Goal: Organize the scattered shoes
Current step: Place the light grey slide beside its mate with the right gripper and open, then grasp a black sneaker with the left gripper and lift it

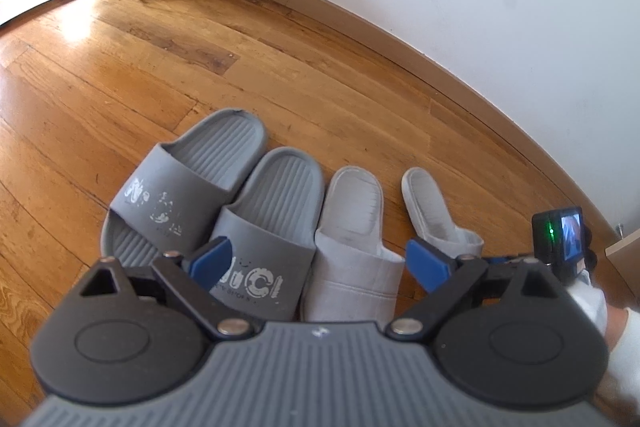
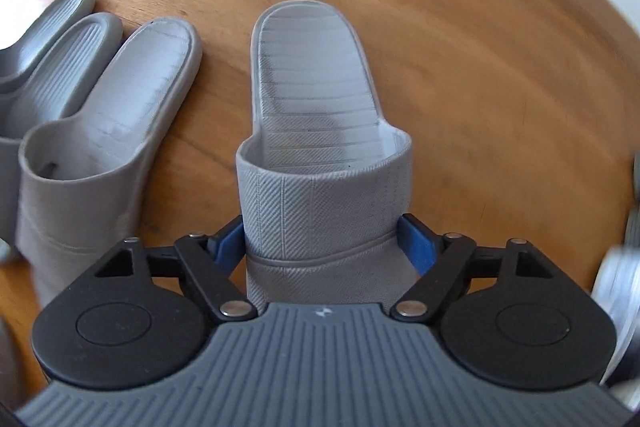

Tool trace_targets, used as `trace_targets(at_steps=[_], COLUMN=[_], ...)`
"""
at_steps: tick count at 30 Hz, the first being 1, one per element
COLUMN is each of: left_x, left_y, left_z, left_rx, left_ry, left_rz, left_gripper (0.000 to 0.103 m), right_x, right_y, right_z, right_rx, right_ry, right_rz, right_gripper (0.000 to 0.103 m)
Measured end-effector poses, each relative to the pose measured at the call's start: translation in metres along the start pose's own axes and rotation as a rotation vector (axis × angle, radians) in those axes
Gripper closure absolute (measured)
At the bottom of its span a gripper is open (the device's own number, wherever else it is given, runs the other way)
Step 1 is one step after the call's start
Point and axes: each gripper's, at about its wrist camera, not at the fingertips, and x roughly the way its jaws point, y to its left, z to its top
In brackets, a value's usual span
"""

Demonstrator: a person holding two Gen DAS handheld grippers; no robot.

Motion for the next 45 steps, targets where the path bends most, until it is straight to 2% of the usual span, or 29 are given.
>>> trace_targets(at_steps=[5,7,9,12,15,21,23,28,31,33,35,39,41,45], left_x=[0.0,0.0,0.0,-0.001,0.0,0.001,0.001,-0.006,-0.017,-0.024,-0.033,-0.052,-0.057,-0.055], left_y=[-0.003,-0.004,-0.003,-0.001,-0.001,-0.002,-0.003,-0.007,-0.013,-0.018,-0.024,-0.032,-0.034,-0.049], left_z=[-0.002,-0.003,-0.003,-0.003,-0.004,-0.005,-0.005,-0.003,-0.002,-0.003,-0.004,-0.01,-0.013,-0.025], left_rx=[0.012,0.018,0.018,0.013,0.014,0.023,0.026,0.034,0.053,0.067,0.091,0.13,0.14,0.189], left_ry=[0.001,0.004,0.002,0.002,0.007,0.016,0.02,0.005,-0.014,-0.017,-0.032,-0.047,-0.041,0.021], left_rz=[-0.015,-0.016,-0.015,-0.016,-0.012,-0.012,-0.008,-0.024,-0.048,-0.053,-0.052,-0.046,-0.048,-0.041], left_gripper=[0.009,0.009,0.009,0.009,0.009,0.009,0.009,0.009,0.009,0.009,0.009,0.008,0.007,0.006], right_x=[-0.005,-0.006,-0.006,-0.016,-0.018,-0.009,-0.007,-0.006,-0.008,-0.012,-0.021,-0.056,-0.075,-0.131], right_y=[0.015,0.006,-0.01,-0.031,-0.04,-0.031,-0.025,-0.015,-0.015,-0.021,-0.022,-0.013,-0.009,-0.014], right_z=[-0.011,-0.01,-0.012,-0.015,-0.019,-0.028,-0.03,-0.03,-0.027,-0.025,-0.025,-0.026,-0.027,-0.038], right_rx=[0.156,0.252,0.33,0.322,0.259,0.207,0.193,0.2,0.212,0.279,0.3,0.274,0.256,0.236], right_ry=[0.054,0.055,0.049,0.015,0.005,-0.009,-0.03,-0.066,-0.043,-0.023,-0.04,-0.067,-0.076,-0.104], right_rz=[0.088,0.201,0.331,0.406,0.352,0.356,0.347,0.334,0.335,0.34,0.332,0.26,0.231,0.162], right_gripper=[0.02,0.012,0.008,0.01,0.008,0.008,0.017,0.017,0.016,0.013,0.009,0.008,0.008,0.008])
